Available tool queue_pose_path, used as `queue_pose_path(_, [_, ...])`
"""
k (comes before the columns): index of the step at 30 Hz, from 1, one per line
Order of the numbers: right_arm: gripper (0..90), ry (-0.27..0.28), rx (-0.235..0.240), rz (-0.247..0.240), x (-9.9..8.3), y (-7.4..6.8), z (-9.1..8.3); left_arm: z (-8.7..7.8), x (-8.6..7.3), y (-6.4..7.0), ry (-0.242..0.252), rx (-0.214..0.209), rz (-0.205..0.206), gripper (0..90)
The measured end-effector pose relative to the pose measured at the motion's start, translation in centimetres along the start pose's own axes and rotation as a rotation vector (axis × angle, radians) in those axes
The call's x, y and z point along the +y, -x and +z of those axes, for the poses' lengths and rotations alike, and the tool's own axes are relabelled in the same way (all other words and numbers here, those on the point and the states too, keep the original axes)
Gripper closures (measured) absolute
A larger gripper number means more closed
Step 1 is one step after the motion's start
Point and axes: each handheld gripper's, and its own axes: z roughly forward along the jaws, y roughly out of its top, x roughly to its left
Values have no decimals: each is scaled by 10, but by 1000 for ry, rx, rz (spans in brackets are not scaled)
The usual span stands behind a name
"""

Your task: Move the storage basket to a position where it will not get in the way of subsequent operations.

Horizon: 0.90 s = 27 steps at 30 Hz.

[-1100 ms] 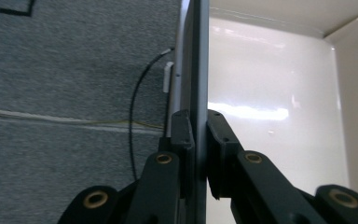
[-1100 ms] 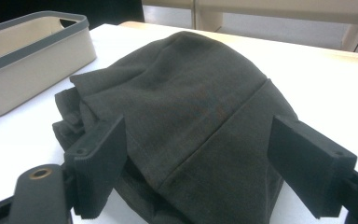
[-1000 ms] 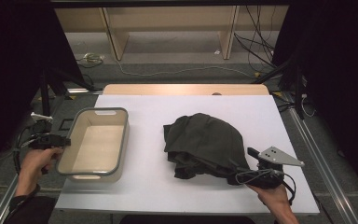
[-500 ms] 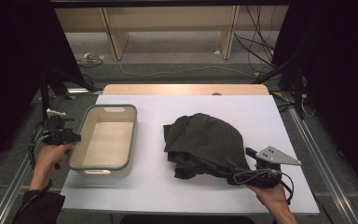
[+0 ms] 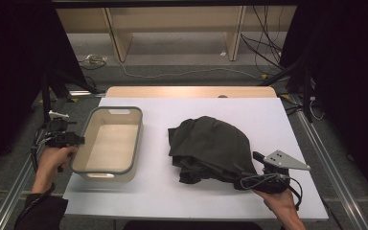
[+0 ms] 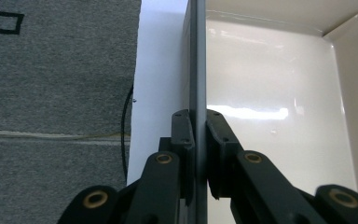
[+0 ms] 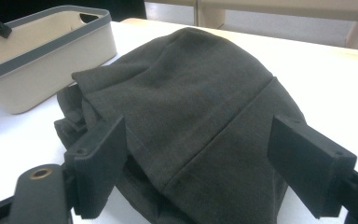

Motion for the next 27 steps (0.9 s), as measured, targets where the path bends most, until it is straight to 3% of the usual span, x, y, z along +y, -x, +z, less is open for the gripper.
queue_pose_path(6, [207, 4, -1, 1, -1, 1, -2, 0, 0, 0, -3, -2, -5, 814])
queue_pose_path(10, [207, 2, -3, 0, 0, 1, -2, -6, 2, -1, 52, -24, -39, 635])
queue_pose_path(14, [208, 5, -1, -1, 0, 1, -2, -11, 4, 5, 88, -38, -38, 446])
queue_pose_path(16, [207, 4, -4, -2, 0, 1, -2, -14, 7, 12, 110, -30, -37, 363])
queue_pose_path(20, [207, 2, -4, 6, -1, 1, -3, -18, 10, 25, 144, -48, -40, 287])
queue_pose_path(22, [207, 1, -5, 2, -1, 2, -3, -19, 10, 29, 144, -57, -36, 274])
queue_pose_path(23, [207, 1, -5, 6, -1, 1, -3, -19, 11, 38, 130, -86, -24, 255])
queue_pose_path(25, [208, 1, -5, 6, -1, 1, -3, -19, 11, 42, 114, -99, -13, 246])
queue_pose_path(27, [208, -1, -7, 1, -1, 2, -3, -16, 11, 56, 95, -128, 15, 245])
